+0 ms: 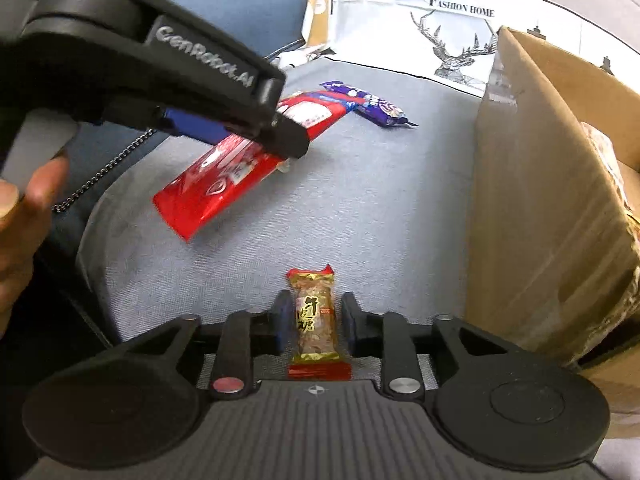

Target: Organize snacks

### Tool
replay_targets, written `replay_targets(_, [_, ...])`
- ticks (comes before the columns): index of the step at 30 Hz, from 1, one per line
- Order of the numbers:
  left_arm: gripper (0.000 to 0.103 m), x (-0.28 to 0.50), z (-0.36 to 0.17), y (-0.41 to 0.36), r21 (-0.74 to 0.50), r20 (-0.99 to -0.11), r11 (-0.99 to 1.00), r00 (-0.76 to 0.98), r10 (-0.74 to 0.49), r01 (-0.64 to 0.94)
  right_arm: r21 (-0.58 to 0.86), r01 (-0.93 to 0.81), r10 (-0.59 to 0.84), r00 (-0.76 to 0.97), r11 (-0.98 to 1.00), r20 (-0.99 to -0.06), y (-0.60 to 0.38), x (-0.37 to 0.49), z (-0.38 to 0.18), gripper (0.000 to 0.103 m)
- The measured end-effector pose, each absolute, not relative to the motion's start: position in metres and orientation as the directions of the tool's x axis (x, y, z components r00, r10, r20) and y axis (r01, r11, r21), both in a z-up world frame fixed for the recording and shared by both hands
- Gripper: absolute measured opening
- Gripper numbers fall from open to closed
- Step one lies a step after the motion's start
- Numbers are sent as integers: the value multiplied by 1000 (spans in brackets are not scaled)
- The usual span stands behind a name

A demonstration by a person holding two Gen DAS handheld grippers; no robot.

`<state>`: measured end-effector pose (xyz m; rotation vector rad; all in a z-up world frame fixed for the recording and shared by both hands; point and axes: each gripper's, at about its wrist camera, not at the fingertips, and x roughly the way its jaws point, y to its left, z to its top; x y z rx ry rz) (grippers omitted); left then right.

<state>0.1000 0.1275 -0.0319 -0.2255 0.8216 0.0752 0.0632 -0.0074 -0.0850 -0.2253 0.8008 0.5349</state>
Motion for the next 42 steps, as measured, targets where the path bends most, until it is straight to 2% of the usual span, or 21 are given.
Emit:
replay_targets(9, [50, 105, -40, 113, -93, -747, 991, 665, -2, -101, -28, -551, 360, 583, 834, -729, -1, 62, -88, 33])
replay_targets(11, [50, 106, -41, 115, -98, -747, 989, 664, 0, -110, -40, -561, 362, 586, 827, -725, 0, 58, -88, 22])
replay_targets(16, [50, 104, -40, 116, -107, -743, 988, 670, -4, -113, -51, -561, 366, 604, 827, -708, -2, 53, -85, 18])
replay_targets(20, [50, 102, -38, 116, -107, -738, 988, 675, -5, -110, -41, -550, 379, 625, 834, -682, -6, 50, -78, 18])
replay_targets(42, [50, 102, -39, 112, -82, -735, 992, 678, 7, -99, -24, -544, 389, 630, 839, -672, -10, 47, -73, 18])
